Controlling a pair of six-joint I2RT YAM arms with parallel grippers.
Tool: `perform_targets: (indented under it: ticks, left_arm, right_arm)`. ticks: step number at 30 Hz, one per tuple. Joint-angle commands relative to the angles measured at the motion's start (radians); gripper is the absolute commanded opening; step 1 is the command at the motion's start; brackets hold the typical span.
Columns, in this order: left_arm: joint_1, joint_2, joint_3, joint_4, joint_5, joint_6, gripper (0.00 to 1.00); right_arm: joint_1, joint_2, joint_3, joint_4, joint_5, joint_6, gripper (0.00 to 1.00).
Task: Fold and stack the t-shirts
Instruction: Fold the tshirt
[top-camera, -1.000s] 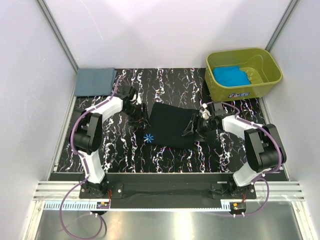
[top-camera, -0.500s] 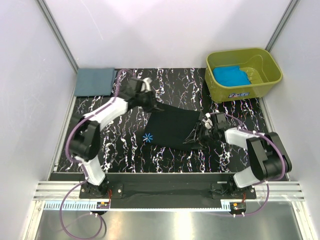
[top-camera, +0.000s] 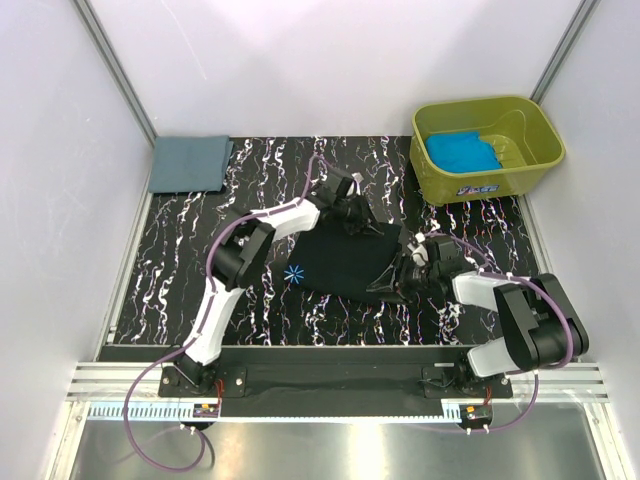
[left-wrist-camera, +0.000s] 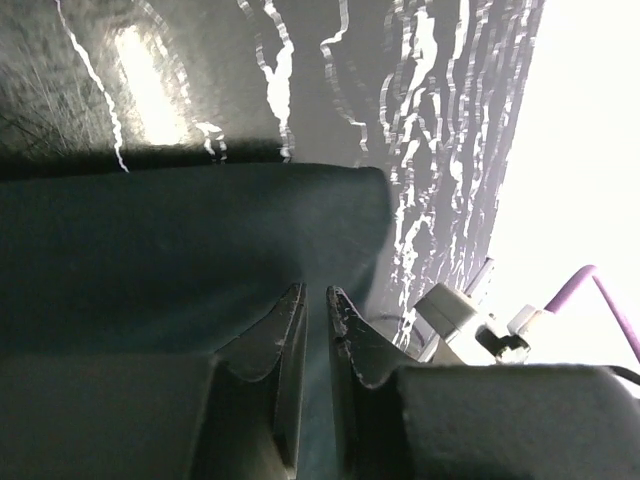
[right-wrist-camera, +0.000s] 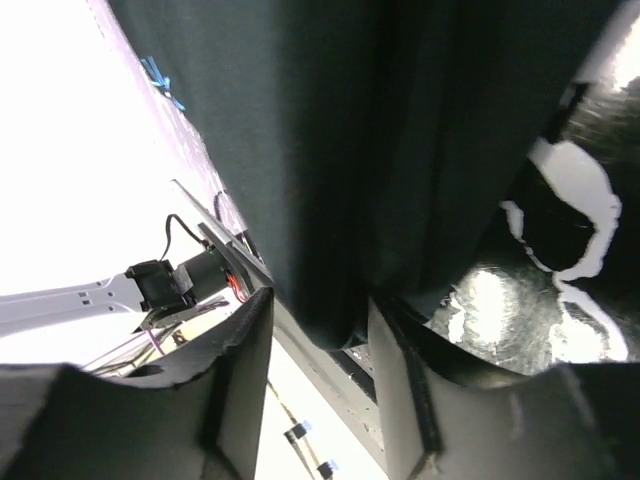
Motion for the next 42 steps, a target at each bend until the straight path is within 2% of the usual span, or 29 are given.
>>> perform_targets:
  ticks: [1,8,11,14,17,20,21,24,27,29,30,32,34,35,38,40,42]
  left_arm:
    - [-0.015,0.035,0.051,0.067,0.042,-0.051,0.17]
    - [-0.035,0.089,0.031,0.101,0.047,-0.099,0.16]
    - [-0.037,0.11,0.04,0.101,0.044,-0.101,0.15]
    - [-0.038,0.129,0.059,0.094,0.057,-0.096,0.14]
    - [-0.04,0.1,0.107,-0.017,0.034,-0.016,0.14]
    - [-0.035,0.031,0.154,-0.136,0.016,0.062,0.19]
    - [-0.031,0.006,0.164,-0.194,0.007,0.1,0.2]
    - [-0.011,-0.109,0.148,-0.232,-0.03,0.131,0.24]
    - [0.012,-0.219,0.109,-0.274,-0.05,0.181,0.26]
    - [0.032,-0.306,0.059,-0.276,-0.055,0.185,0.26]
    - [0.04,-0.331,0.004,-0.276,-0.058,0.195,0.26]
    - [0.054,-0.394,-0.052,-0.278,-0.045,0.215,0.26]
    - [0.072,-0.437,-0.141,-0.276,-0.018,0.228,0.25]
    - [0.075,-0.446,-0.171,-0.27,-0.006,0.232,0.25]
    - [0.097,-0.466,-0.276,-0.265,0.008,0.257,0.22]
    - [0.12,-0.466,-0.339,-0.265,0.007,0.274,0.2]
    - [0.141,-0.468,-0.395,-0.262,-0.007,0.298,0.19]
  right_arm:
    - [0.008,0.02,-0.033,0.085,-0.043,0.046,0.45]
    - [0.008,-0.01,-0.107,0.06,-0.037,0.085,0.45]
    - [0.01,0.002,-0.177,0.119,-0.051,0.149,0.45]
    - [0.008,0.04,-0.174,0.08,-0.046,0.122,0.45]
    - [0.008,0.053,-0.15,-0.001,-0.052,0.109,0.44]
    - [0.01,-0.063,-0.09,-0.229,0.017,0.066,0.5]
    - [0.004,-0.146,-0.067,-0.372,0.075,0.053,0.59]
    - [-0.022,-0.274,0.037,-0.609,0.158,-0.006,0.66]
    - [-0.056,-0.308,0.122,-0.764,0.196,-0.053,0.68]
    - [-0.062,-0.294,0.194,-0.811,0.213,-0.098,0.66]
    - [-0.062,-0.277,0.218,-0.825,0.213,-0.118,0.64]
    - [-0.061,-0.241,0.293,-0.816,0.171,-0.199,0.5]
    - [-0.059,-0.199,0.343,-0.733,0.093,-0.256,0.33]
    - [-0.059,-0.131,0.355,-0.699,0.001,-0.266,0.2]
    - [-0.054,0.038,0.387,-0.587,-0.157,-0.297,0.06]
    - [-0.051,0.103,0.376,-0.5,-0.198,-0.302,0.0]
    - [-0.051,0.192,0.355,-0.445,-0.25,-0.296,0.0]
